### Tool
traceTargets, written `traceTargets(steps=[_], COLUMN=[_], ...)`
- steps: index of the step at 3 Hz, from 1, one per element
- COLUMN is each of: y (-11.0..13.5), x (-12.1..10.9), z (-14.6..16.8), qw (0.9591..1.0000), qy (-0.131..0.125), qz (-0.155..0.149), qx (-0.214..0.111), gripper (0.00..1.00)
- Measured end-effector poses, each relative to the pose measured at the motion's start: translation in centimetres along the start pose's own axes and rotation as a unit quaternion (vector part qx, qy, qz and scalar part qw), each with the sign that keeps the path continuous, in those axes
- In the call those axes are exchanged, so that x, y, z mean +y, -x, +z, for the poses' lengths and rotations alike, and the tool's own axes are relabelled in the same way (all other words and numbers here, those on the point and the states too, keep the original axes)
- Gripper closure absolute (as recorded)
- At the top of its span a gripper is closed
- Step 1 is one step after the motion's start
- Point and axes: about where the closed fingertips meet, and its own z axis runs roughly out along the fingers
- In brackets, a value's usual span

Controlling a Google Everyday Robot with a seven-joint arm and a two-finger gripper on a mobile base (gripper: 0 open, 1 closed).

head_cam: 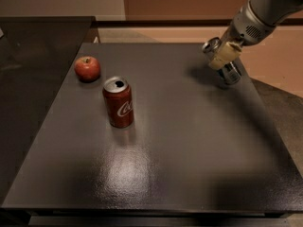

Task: Knock redbull can over

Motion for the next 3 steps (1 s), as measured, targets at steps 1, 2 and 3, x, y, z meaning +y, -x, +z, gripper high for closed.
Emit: traceTargets(steps=[1, 2, 3], y=[0.9, 1.6, 2.1], x=[1.8, 3.2, 4.2], z=[1.3, 2.6, 3.7], qw=[0.9968, 0.9890, 0.9785], qy=[0.020, 0.037, 0.047], qz=[-0.052, -0.097, -0.137], qx=[0.057, 0.106, 0.146], gripper=[1.00, 0.85, 0.61])
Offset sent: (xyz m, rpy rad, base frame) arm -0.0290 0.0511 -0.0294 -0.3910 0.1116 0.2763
